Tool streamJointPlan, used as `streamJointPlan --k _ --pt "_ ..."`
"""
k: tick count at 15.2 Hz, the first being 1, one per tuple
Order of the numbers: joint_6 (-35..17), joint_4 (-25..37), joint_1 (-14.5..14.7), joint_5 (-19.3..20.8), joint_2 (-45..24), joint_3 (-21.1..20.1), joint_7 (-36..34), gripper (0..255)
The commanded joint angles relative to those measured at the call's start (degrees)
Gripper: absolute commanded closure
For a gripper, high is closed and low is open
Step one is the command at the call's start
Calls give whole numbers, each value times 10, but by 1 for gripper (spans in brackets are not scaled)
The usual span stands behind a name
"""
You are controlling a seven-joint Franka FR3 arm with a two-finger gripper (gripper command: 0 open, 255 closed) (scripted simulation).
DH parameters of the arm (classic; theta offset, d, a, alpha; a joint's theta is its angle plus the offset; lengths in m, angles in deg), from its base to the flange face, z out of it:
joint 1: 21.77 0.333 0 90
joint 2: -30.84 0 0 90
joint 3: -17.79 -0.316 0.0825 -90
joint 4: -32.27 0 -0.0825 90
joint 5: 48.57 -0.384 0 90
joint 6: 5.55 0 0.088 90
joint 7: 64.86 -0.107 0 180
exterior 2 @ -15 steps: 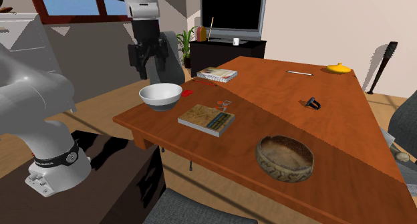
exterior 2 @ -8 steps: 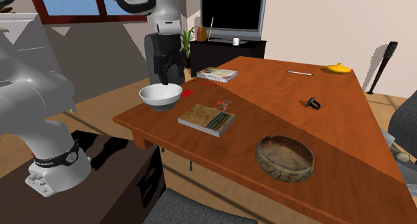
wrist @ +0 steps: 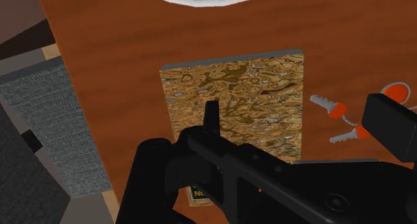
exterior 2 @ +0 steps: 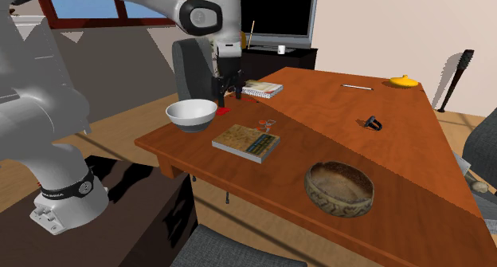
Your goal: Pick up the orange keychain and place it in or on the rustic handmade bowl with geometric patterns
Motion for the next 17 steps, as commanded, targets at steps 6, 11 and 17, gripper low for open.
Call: streamJointPlan --k 6,11,17 --pt "-16 134 43 138 -200 -22 -181 0" --pt "4 261 115 212 -332 11 -268 0" --pt "-12 283 137 233 -375 27 -288 0"
